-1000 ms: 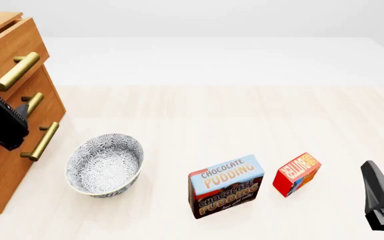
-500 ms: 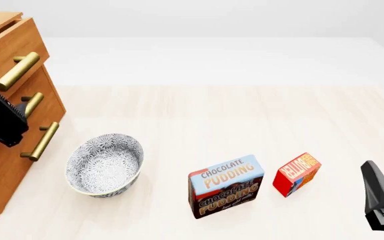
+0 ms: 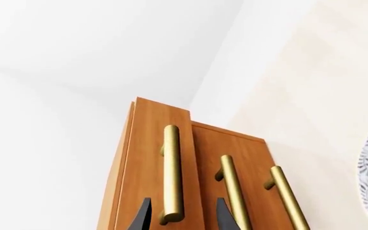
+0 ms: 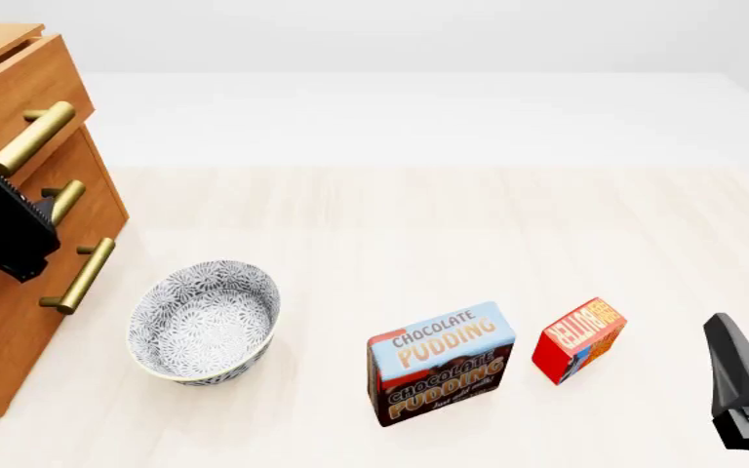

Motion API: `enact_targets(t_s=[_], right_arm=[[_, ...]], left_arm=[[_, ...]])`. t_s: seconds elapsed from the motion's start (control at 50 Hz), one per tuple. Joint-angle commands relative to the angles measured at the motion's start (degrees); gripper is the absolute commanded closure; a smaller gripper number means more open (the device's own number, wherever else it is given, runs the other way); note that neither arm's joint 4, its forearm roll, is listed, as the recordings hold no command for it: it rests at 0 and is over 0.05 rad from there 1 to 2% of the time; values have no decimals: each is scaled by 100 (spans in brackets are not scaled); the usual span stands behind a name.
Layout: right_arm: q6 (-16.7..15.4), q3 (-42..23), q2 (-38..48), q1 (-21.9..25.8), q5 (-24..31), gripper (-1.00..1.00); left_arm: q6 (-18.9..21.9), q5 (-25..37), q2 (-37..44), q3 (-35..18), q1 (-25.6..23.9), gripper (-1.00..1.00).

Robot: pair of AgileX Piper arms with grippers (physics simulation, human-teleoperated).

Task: Put the butter at the back in the top drawer of the cabinet and close it.

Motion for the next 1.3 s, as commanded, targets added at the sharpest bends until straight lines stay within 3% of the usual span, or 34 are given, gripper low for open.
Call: enact_targets(t_s=[0.02,0.08,0.1,0.68,1.3], right_arm=[[0,0,0,0,0,-100],[0,0,0,0,0,-100],[0,0,0,0,0,-100],[0,0,0,0,0,-100],[0,0,0,0,0,-100]], left_arm=[[-12,-44,83,-5,56,-100],[-28,-8,62,-21,70,-100],[-20,-16,60,-19,63,100],[-46,16,49,47,75,100],[-236,135,-37,214,-241,100]])
